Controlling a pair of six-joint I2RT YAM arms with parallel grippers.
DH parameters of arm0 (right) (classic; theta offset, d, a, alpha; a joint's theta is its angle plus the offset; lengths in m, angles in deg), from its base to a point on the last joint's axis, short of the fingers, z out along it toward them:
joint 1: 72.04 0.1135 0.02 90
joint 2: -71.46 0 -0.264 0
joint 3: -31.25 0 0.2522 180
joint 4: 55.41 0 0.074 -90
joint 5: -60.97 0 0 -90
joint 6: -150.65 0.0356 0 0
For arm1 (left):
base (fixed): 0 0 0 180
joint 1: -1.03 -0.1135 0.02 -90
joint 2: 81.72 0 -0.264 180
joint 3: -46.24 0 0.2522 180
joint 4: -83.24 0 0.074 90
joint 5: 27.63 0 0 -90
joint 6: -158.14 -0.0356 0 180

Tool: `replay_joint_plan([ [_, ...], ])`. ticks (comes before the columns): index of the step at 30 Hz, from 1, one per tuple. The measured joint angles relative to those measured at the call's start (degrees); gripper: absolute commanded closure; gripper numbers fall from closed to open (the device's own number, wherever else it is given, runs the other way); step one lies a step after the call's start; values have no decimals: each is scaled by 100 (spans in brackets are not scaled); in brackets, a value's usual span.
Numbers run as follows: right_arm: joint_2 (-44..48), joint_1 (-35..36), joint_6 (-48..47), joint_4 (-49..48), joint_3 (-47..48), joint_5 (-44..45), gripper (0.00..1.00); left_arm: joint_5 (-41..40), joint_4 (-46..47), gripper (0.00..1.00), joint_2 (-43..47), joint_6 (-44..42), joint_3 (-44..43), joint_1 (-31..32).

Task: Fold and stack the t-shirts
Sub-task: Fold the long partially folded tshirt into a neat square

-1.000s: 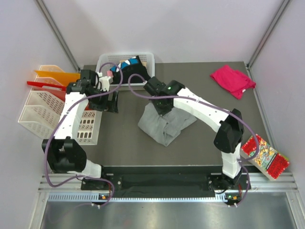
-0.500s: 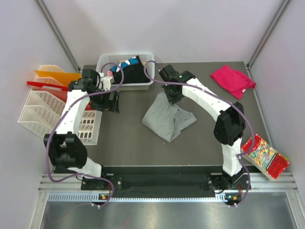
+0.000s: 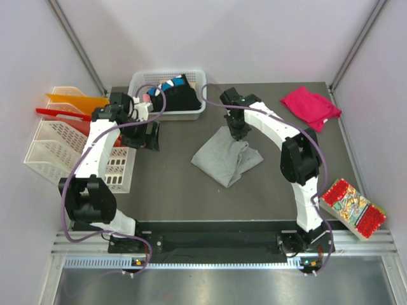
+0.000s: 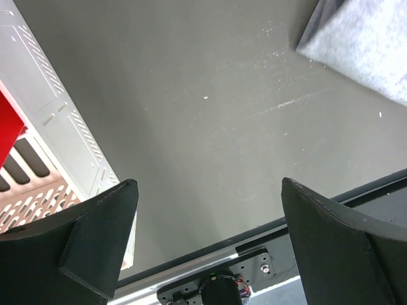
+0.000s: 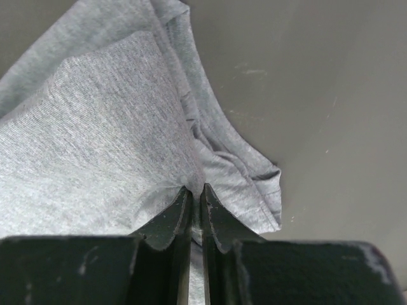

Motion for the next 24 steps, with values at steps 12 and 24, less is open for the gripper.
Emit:
replay_joint_plan([
  [12, -260, -511, 269, 258, 28, 363, 31, 236, -181, 1, -2, -74, -122, 0],
  [24, 614, -529, 1110, 111, 640, -1043, 32, 328, -258, 1, -20, -72, -310, 188],
])
